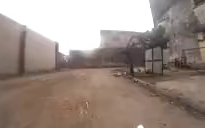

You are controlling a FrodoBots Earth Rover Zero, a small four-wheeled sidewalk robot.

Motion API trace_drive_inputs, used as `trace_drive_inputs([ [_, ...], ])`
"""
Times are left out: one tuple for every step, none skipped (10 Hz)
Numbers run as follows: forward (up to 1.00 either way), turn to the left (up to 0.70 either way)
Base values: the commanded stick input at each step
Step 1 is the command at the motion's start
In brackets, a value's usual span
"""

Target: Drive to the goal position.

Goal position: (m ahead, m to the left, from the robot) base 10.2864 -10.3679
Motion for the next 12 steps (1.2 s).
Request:
trace_drive_inputs([
  [0.70, 0.00],
  [0.70, 0.00],
  [0.70, 0.00],
  [0.70, 0.00],
  [0.70, 0.00],
  [0.70, 0.00],
  [0.70, 0.00],
  [0.70, 0.00],
  [0.70, 0.00],
  [0.70, 0.00],
  [0.70, 0.00],
  [0.70, 0.00],
])
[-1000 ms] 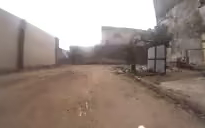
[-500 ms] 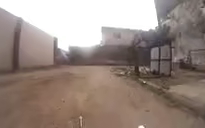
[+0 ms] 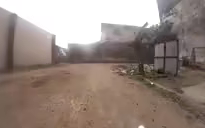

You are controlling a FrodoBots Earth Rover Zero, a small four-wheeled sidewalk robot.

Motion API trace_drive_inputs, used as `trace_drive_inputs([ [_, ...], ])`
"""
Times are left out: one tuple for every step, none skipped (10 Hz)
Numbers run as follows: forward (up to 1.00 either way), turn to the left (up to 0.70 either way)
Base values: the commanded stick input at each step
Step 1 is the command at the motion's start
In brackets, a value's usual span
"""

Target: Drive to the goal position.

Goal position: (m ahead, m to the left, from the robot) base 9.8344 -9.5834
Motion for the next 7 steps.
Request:
trace_drive_inputs([
  [0.70, 0.00],
  [0.70, 0.00],
  [0.70, 0.00],
  [0.70, 0.00],
  [0.70, 0.00],
  [0.70, 0.00],
  [0.70, 0.00],
])
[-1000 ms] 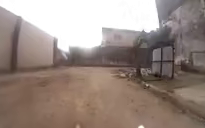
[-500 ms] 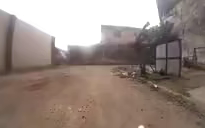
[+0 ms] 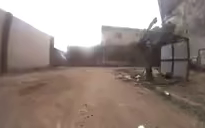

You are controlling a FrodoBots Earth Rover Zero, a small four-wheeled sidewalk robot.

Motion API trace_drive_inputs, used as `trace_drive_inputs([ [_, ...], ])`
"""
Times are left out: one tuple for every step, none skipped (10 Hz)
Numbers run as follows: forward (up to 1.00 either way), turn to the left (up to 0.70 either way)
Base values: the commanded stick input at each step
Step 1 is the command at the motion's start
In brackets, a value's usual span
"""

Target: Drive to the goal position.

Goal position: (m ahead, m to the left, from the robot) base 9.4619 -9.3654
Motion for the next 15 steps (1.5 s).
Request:
trace_drive_inputs([
  [0.70, 0.00],
  [0.70, 0.00],
  [0.70, 0.00],
  [0.70, 0.00],
  [0.70, 0.00],
  [0.70, 0.00],
  [0.70, 0.00],
  [0.70, 0.00],
  [0.70, 0.00],
  [0.70, 0.00],
  [0.70, 0.00],
  [0.70, 0.00],
  [0.70, 0.00],
  [0.70, 0.00],
  [0.70, 0.00],
])
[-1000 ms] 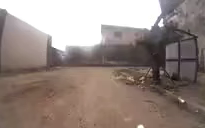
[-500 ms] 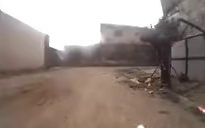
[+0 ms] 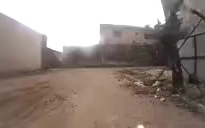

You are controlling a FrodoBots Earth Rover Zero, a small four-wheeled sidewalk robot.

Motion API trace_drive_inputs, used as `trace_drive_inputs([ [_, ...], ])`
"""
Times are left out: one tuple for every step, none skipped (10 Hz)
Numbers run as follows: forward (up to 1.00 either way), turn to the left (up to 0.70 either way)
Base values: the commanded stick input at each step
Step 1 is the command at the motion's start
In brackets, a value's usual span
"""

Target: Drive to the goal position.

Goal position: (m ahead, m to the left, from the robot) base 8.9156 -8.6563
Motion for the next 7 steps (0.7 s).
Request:
trace_drive_inputs([
  [0.70, 0.00],
  [0.70, 0.00],
  [0.70, 0.00],
  [0.70, 0.00],
  [0.70, 0.00],
  [0.70, 0.00],
  [0.70, 0.00],
])
